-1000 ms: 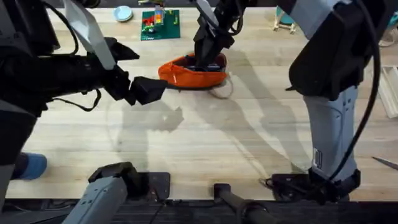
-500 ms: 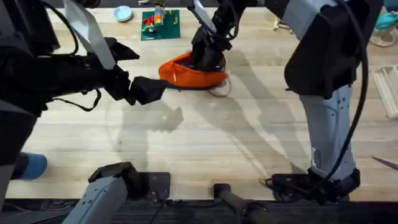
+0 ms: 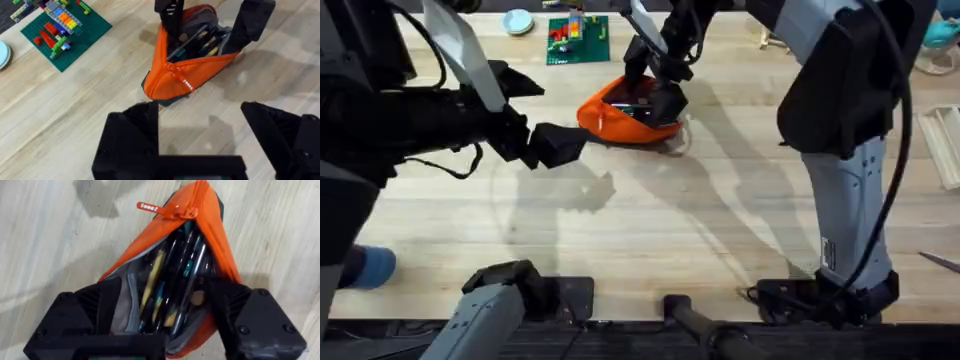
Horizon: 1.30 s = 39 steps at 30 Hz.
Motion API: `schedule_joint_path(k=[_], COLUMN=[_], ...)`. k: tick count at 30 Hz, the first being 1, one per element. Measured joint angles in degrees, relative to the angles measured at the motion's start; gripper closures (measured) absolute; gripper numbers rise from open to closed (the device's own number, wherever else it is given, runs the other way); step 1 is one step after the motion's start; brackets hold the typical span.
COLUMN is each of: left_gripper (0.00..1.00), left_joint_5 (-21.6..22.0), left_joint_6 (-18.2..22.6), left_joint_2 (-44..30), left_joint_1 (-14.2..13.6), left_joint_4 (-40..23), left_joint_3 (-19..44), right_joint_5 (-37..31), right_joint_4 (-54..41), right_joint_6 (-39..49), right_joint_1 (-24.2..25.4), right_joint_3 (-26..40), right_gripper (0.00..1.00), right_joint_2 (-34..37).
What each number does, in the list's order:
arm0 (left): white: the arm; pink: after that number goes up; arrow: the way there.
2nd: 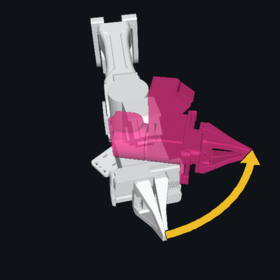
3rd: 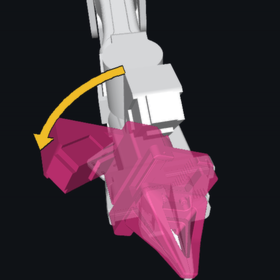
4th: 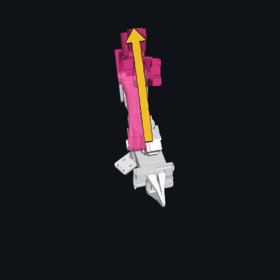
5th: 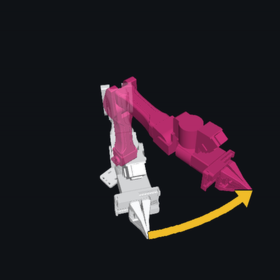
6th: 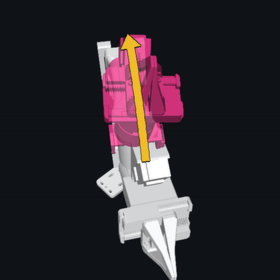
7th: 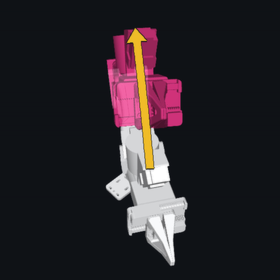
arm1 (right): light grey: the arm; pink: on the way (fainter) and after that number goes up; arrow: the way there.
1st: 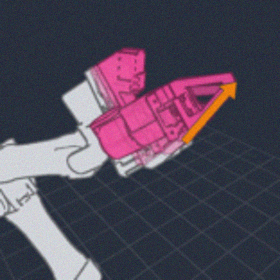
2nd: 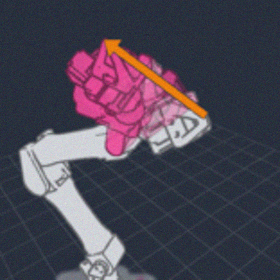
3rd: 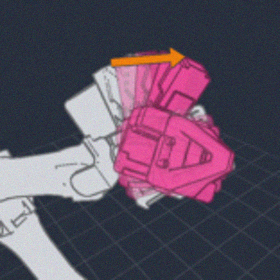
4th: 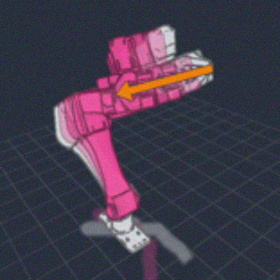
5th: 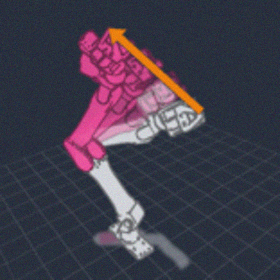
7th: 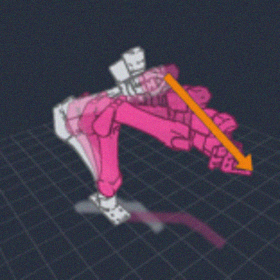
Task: Unzip the bag, pick up the pens from the table one at a time and place them inside, then zip the bag closed.
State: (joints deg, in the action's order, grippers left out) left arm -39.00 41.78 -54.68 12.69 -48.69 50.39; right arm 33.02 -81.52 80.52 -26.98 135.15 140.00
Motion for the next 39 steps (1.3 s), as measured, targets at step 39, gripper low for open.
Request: schedule_joint_path(k=[39], left_gripper=[0.008], left_joint_5=[0.00], left_joint_6=[0.00], left_joint_2=[0.00], left_joint_1=[0.00], left_joint_4=[0.00], left_joint_3=[0.00], right_joint_5=[-22.41], right_joint_4=[-0.04], right_joint_6=[-78.42], right_joint_1=[15.64], right_joint_3=[-0.15], right_gripper=[0.005], right_joint_2=[-15.67])
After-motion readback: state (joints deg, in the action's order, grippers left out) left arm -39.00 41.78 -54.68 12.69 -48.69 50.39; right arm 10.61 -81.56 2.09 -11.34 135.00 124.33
